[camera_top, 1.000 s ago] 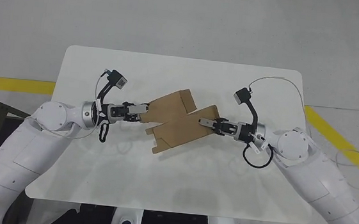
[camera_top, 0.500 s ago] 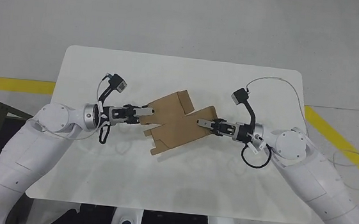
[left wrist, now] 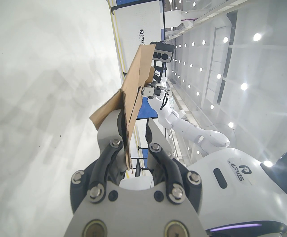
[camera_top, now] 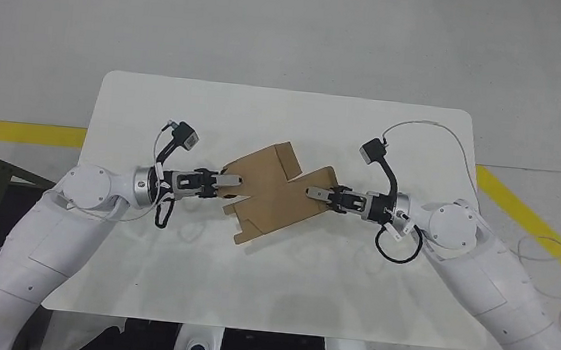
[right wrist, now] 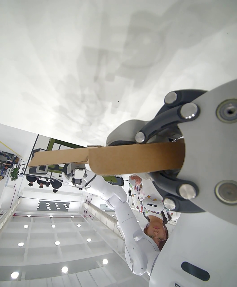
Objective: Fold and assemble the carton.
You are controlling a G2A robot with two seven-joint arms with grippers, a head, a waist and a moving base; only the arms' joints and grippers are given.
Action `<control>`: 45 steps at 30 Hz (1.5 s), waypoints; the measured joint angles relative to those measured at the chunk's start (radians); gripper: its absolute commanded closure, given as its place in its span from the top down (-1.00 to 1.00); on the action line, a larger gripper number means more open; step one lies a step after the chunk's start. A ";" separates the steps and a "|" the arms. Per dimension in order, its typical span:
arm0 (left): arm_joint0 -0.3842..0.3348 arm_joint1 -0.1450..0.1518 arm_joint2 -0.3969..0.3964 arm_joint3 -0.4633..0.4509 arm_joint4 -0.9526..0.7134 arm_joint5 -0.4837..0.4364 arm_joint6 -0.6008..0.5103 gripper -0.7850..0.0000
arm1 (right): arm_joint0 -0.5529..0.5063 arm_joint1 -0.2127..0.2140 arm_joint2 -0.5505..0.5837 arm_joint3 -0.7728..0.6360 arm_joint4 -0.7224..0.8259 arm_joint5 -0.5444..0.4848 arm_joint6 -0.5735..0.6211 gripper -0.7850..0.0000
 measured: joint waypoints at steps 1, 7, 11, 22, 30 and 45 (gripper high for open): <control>0.002 -0.001 -0.002 0.000 0.001 0.002 -0.001 -0.70 | -0.001 -0.001 0.002 0.000 -0.001 0.000 0.002 -1.00; 0.012 -0.005 -0.012 -0.001 0.006 0.014 -0.003 -1.00 | -0.011 -0.008 0.012 -0.001 -0.010 0.002 0.009 -1.00; 0.018 -0.008 -0.017 -0.001 0.007 0.020 -0.005 -1.00 | -0.018 -0.011 0.021 0.002 -0.013 0.002 0.016 1.00; -0.019 -0.019 -0.030 0.010 0.022 0.009 -0.058 -1.00 | -0.056 0.008 0.122 0.036 -0.047 0.001 0.065 1.00; -0.075 -0.030 -0.018 0.039 0.043 -0.029 -0.172 -1.00 | -0.080 0.018 0.193 0.006 0.112 -0.061 0.224 1.00; -0.090 -0.053 0.037 -0.016 0.017 -0.059 -0.289 -1.00 | 0.037 -0.098 -0.038 0.125 0.384 -0.278 0.358 1.00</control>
